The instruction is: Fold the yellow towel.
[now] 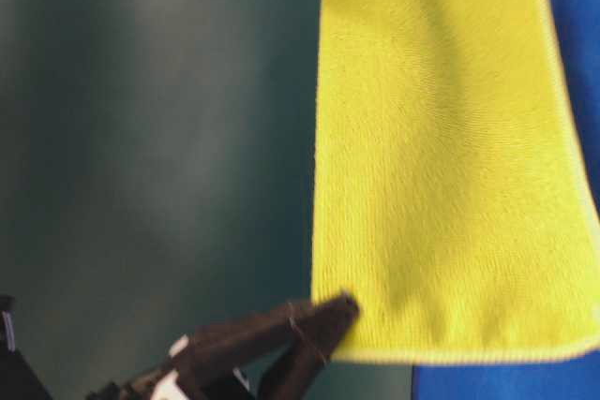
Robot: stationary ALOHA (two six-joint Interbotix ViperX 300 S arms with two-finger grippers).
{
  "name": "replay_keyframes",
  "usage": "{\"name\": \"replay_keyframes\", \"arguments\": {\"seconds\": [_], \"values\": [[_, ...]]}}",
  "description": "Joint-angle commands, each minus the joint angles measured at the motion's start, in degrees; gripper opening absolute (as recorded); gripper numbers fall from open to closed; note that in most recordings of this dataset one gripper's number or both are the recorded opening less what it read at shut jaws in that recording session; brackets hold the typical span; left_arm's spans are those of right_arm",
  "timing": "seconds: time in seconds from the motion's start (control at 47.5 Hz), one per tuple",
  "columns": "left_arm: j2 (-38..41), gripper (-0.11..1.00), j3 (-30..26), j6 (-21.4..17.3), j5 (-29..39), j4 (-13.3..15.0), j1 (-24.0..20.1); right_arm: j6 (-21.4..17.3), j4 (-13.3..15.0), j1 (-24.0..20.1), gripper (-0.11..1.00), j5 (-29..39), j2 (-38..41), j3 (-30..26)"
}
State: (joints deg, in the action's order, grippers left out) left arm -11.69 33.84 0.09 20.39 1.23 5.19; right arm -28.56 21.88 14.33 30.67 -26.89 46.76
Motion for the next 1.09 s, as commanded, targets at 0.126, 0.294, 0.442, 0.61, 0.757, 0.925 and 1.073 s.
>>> {"name": "replay_keyframes", "arguments": {"seconds": [0.126, 0.294, 0.442, 0.61, 0.757, 0.925, 1.073], "values": [[4.5, 0.03, -6.1, -1.1, -6.6, 0.0, 4.6, 0.7, 4.3, 6.1, 0.03, -6.2, 6.2, -6.0], [9.1, 0.03, -10.4, -3.3, -11.2, 0.0, 6.7, 1.2, 7.3, 7.6, 0.03, -9.1, 13.1, -12.2], [12.1, 0.03, -12.6, -7.6, -14.6, 0.0, 7.6, 2.0, 9.1, 7.6, 0.03, -10.0, 18.7, -18.9], [14.0, 0.03, -12.9, -9.2, -17.8, 0.0, 7.6, 2.8, 9.4, 7.8, 0.03, -10.1, 21.4, -22.5], [13.9, 0.03, -12.6, -8.6, -18.3, 0.0, 7.6, 2.8, 9.4, 8.0, 0.03, -9.9, 21.4, -22.4], [14.4, 0.03, -13.2, -8.6, -18.7, 0.0, 7.6, 2.8, 9.4, 8.1, 0.03, -9.9, 21.4, -22.3], [16.5, 0.03, -15.0, -8.8, -21.6, 0.0, 7.6, 2.8, 9.4, 8.6, 0.03, -9.8, 20.6, -21.3]]}}
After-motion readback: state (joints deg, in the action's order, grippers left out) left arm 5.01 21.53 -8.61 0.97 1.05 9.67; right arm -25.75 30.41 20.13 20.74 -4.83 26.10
